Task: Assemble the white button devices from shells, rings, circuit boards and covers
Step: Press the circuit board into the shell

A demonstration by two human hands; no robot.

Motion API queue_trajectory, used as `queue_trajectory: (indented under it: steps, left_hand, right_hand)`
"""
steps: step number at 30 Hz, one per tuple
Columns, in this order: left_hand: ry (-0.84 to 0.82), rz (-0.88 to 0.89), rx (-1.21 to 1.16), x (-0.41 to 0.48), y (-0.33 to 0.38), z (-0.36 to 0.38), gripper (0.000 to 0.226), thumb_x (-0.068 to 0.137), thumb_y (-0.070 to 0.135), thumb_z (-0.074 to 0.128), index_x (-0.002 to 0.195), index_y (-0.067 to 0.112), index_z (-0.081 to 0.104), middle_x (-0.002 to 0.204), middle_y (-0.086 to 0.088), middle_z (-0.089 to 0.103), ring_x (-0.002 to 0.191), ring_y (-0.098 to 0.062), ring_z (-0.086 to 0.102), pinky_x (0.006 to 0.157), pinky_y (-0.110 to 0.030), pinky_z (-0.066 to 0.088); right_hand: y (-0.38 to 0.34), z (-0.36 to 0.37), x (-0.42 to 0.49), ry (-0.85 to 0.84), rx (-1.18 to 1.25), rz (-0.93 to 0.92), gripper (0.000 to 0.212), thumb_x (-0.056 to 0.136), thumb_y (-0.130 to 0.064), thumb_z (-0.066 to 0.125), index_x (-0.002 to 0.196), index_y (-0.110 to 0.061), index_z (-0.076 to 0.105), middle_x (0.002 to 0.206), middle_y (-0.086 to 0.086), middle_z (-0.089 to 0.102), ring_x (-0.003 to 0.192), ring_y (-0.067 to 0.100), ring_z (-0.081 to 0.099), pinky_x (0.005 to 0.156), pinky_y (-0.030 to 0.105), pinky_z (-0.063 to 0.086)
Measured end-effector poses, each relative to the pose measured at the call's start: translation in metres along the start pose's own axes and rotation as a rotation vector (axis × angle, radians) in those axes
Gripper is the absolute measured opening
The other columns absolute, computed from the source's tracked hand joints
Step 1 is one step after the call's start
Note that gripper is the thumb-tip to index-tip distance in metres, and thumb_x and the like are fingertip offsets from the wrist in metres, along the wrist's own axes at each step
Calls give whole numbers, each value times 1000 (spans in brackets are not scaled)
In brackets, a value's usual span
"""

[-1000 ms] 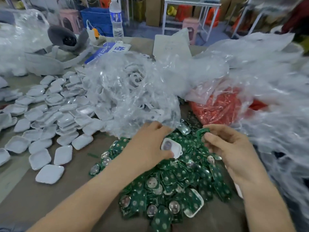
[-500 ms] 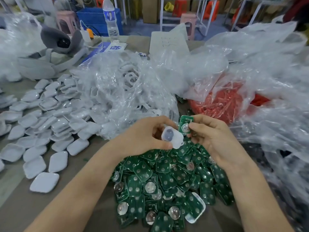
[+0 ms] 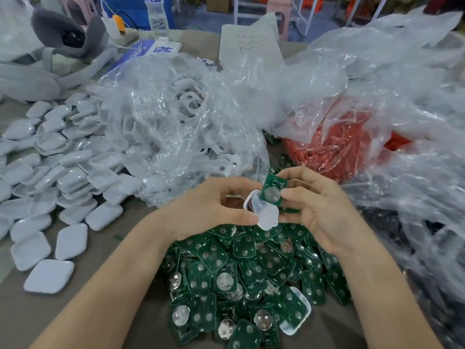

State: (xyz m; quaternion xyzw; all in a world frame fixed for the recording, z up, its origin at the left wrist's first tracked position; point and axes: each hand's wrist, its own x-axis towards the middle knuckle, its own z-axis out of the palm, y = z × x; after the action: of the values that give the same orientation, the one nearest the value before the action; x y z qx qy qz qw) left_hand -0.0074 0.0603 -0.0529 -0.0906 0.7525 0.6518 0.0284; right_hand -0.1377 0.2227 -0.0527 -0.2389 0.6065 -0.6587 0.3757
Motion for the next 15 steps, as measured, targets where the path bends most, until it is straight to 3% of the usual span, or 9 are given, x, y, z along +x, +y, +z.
queue_trajectory:
  steps: [6, 10, 13, 15]
  left_hand:
    - [-8, 18, -48, 0, 0, -2, 38, 83, 15, 72, 120, 26, 67, 119, 5, 70, 108, -11, 66, 93, -19, 50]
    - [21, -4, -143, -1, 0, -1, 38, 82, 19, 66, 120, 17, 68, 103, -2, 74, 81, -7, 64, 76, -17, 51]
    - [19, -26, -137, -3, 0, -1, 33, 91, 5, 59, 123, 11, 65, 89, 4, 73, 72, -6, 63, 73, -16, 51]
    - [13, -40, -146, -5, 1, -2, 31, 94, 1, 56, 123, 9, 65, 90, 0, 73, 72, -9, 65, 71, -18, 52]
  right_hand:
    - [0, 2, -2, 16, -57, -66, 34, 86, 7, 58, 81, -24, 72, 76, 6, 65, 74, 25, 64, 62, 39, 59]
    - [0, 3, -1, 26, -117, -98, 36, 86, 6, 59, 82, -27, 71, 74, 0, 65, 75, 19, 65, 67, 41, 58]
    - [0, 4, -2, 17, -152, -137, 39, 86, 6, 60, 83, -32, 72, 72, -6, 64, 74, 15, 64, 67, 35, 58]
    - [0, 5, -2, 17, -161, -167, 39, 86, 5, 61, 85, -32, 72, 74, -6, 64, 74, 14, 64, 66, 31, 59]
